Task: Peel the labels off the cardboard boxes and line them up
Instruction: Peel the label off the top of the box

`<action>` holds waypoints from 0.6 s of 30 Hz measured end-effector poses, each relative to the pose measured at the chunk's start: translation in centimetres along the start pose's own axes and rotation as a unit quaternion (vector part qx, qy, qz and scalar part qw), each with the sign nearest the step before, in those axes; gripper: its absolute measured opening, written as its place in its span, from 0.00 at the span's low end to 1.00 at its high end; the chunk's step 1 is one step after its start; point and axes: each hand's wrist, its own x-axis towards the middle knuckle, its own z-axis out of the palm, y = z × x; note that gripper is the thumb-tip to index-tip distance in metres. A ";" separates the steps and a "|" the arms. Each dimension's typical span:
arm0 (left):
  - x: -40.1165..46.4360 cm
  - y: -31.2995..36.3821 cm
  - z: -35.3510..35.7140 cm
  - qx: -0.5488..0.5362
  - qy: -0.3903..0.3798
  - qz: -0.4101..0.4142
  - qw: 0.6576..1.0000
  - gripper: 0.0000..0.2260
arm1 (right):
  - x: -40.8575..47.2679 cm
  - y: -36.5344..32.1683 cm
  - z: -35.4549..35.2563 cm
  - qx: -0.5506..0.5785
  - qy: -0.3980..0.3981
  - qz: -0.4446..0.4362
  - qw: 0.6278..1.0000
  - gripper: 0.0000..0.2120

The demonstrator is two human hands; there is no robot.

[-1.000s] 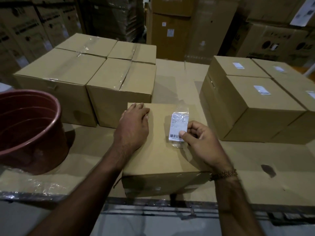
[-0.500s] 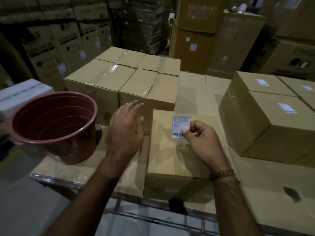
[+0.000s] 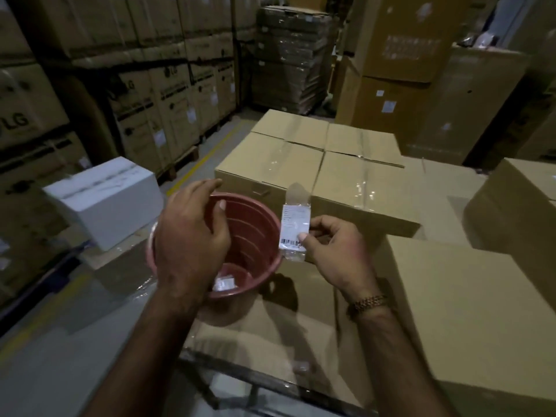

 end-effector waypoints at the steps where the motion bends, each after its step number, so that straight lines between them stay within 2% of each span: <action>1: 0.6 -1.4 -0.4 0.005 -0.001 -0.002 1.000 0.16 | 0.4 -0.6 1.7 0.004 -0.001 0.000 1.000 0.07; 4: 1.8 -4.8 -1.4 0.013 -0.010 -0.003 1.000 0.16 | 0.8 -2.2 5.8 -0.002 -0.001 0.006 1.000 0.11; 8: 2.7 -7.9 -2.1 0.004 -0.025 -0.020 0.999 0.16 | 1.0 -3.0 9.3 -0.069 -0.001 0.021 0.997 0.13; 14: 3.2 -10.3 -2.0 -0.006 -0.043 -0.041 0.998 0.17 | 1.5 -4.4 11.7 -0.110 -0.059 0.025 0.992 0.11; 18: 3.2 -10.8 -1.6 -0.012 -0.060 -0.040 0.997 0.17 | 1.8 -4.9 13.0 -0.135 -0.070 0.037 0.988 0.10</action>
